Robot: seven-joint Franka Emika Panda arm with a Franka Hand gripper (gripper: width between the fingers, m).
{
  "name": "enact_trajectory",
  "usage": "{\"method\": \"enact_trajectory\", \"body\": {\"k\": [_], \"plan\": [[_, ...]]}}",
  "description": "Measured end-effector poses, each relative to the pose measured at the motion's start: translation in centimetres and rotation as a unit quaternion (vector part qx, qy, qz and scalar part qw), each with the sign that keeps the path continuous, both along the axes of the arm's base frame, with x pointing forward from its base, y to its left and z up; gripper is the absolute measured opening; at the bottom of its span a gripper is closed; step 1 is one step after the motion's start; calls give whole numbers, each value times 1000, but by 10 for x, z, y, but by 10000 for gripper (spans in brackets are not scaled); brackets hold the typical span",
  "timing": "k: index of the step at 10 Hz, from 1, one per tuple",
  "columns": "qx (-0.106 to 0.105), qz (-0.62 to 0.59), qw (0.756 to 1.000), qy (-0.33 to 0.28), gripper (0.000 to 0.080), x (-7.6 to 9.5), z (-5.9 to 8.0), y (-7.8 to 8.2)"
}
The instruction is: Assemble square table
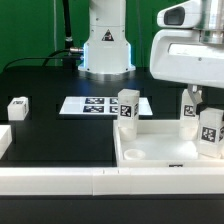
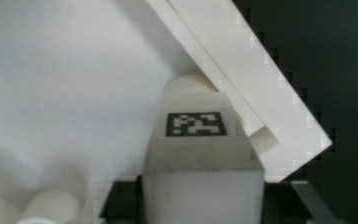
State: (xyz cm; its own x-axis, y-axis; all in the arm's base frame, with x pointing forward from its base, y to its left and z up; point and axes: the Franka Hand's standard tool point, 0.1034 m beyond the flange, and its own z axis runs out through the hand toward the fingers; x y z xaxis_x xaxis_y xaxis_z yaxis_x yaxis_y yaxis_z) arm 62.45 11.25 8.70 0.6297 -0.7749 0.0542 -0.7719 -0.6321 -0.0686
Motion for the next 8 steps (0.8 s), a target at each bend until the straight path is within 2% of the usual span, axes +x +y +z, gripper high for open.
{"method": "enact_trajectory", "body": {"k": [3,5,6,7,8], "plan": [[10,-109,994,3,284,-1,0,2],[9,-98,995,3,293,0,0,1],[5,-57,998,2,486,0,0,-1],[2,-31,1000,2,486,0,0,-1],[-5,37,999,2,607,0,0,-1]]}}
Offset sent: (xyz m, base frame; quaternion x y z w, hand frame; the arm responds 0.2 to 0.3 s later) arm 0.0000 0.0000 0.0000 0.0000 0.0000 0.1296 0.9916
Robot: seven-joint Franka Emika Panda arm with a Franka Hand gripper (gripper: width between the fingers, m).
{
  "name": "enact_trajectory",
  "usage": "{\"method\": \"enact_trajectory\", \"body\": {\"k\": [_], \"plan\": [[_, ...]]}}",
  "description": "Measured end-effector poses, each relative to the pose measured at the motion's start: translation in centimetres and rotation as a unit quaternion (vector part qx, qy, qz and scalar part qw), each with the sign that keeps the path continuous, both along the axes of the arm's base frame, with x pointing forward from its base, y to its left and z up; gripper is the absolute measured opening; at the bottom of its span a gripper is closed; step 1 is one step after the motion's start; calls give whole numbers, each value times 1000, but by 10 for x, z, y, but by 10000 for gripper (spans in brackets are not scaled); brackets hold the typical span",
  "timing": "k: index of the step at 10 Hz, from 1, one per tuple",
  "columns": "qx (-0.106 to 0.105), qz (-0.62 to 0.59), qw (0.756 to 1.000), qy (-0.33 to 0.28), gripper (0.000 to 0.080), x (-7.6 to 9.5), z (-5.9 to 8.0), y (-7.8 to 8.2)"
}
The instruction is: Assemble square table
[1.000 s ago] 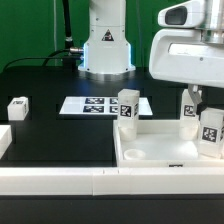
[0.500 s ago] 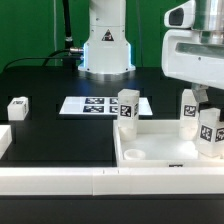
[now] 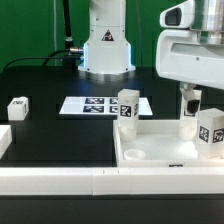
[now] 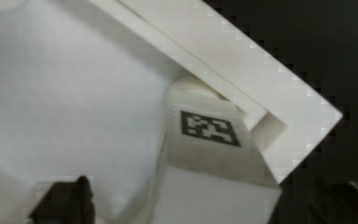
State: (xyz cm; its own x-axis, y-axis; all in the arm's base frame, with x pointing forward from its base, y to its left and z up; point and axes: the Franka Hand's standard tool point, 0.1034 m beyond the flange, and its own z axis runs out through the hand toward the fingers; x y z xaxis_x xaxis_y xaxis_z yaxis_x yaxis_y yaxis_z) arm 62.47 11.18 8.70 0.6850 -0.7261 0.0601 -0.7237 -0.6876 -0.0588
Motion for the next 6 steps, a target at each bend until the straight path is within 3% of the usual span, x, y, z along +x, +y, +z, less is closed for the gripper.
{"method": "enact_trajectory", "body": {"k": [4,6], "plan": [[-18,182,983,0,648,0,0,-1],[-38,277,960,0,649,1,-1,0]]}}
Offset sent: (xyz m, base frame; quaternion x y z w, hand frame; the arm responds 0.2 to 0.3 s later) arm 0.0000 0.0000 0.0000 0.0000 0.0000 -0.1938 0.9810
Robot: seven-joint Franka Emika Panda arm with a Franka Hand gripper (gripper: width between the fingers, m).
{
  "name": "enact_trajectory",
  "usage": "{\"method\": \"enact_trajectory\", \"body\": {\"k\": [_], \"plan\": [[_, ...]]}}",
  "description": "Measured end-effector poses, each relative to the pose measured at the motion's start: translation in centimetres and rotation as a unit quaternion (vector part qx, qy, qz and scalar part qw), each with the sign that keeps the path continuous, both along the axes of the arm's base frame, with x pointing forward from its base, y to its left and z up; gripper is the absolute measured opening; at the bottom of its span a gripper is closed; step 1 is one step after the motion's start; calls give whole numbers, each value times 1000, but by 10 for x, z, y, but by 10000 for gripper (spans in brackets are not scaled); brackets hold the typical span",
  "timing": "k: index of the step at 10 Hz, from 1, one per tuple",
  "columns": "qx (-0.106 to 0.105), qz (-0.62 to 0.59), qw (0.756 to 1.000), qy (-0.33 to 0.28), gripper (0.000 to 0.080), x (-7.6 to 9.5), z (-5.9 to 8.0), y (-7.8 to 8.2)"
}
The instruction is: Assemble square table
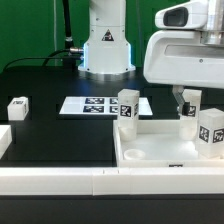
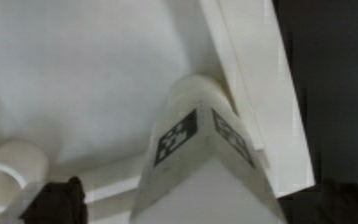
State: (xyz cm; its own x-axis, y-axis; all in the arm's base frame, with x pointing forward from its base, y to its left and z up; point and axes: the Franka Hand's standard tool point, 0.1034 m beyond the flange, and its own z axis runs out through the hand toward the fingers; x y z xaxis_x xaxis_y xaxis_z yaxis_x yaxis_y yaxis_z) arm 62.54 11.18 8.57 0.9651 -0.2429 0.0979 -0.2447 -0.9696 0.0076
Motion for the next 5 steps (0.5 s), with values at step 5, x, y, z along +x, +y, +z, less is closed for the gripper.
{"method": "enact_trajectory", "body": {"k": [5], "plan": [[-28,226,974,3,649,2,1,-2]]}}
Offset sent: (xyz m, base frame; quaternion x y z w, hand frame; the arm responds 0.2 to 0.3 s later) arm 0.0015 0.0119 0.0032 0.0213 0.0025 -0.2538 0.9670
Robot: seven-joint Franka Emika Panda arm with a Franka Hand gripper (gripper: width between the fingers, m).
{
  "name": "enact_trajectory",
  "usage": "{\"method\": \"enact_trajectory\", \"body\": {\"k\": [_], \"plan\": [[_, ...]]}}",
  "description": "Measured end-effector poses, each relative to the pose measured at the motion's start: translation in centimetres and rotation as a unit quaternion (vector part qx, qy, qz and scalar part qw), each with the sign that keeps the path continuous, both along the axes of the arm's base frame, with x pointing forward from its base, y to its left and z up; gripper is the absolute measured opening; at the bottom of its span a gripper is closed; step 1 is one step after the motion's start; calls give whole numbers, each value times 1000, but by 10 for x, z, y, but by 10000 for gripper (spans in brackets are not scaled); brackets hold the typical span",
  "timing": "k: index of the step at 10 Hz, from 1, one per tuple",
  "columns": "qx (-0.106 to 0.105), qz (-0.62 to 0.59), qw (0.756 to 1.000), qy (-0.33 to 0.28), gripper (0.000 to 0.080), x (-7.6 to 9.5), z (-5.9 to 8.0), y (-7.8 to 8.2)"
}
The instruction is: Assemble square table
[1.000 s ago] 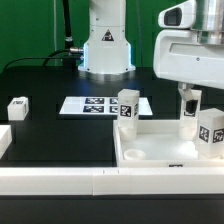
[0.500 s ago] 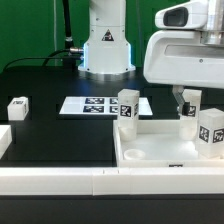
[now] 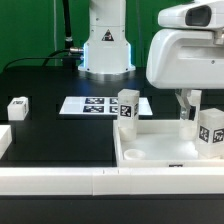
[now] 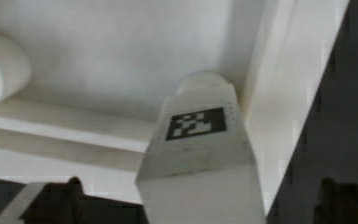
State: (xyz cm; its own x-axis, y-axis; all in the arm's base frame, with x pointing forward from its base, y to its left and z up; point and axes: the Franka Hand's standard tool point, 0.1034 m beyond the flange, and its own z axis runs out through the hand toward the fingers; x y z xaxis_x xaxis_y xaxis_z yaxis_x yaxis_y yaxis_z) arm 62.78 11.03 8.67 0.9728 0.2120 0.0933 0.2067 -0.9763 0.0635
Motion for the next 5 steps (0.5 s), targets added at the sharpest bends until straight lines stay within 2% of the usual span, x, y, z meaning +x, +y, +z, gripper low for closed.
{"method": "enact_trajectory", "body": {"k": [1,2,3,4,5], "plan": [[-5,24,1000,1,649,0,0,-2],[-4,19,1000,1,541,0,0,-2],[-3,12,1000,1,541,0,0,-2],[-2,2,1000,0,364,0,0,-2],[-2,-5,1000,0,364,0,0,-2]]}}
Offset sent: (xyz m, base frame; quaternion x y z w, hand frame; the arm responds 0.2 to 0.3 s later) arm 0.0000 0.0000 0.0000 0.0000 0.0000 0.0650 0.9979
